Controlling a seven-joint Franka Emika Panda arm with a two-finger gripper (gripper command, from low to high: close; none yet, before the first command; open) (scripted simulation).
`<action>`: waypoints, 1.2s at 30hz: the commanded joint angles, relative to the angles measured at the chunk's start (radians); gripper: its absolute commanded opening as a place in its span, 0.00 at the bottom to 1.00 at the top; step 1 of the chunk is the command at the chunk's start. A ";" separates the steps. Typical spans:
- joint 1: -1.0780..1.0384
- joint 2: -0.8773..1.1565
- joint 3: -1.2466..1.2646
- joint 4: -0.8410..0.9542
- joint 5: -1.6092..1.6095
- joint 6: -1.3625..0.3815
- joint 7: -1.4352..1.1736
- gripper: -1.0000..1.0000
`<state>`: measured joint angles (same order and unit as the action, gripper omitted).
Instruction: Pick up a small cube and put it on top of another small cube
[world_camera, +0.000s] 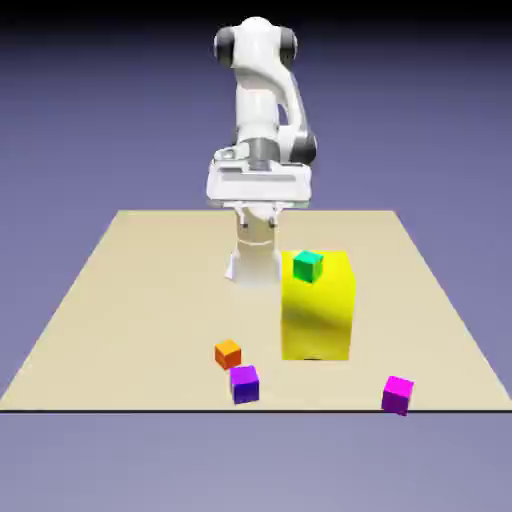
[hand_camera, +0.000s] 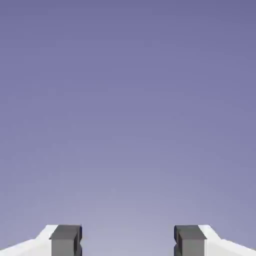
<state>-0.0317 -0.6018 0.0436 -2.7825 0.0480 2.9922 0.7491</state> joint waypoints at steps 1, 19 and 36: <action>-0.036 -0.026 0.036 0.023 0.040 -0.037 0.007 0.50; -0.689 -0.501 0.687 0.433 0.756 -0.705 0.127 0.50; -1.305 -0.950 1.301 0.820 1.433 -1.336 0.241 0.50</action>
<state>-1.3364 -1.5513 1.3450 -1.9624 1.4808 1.6560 0.9898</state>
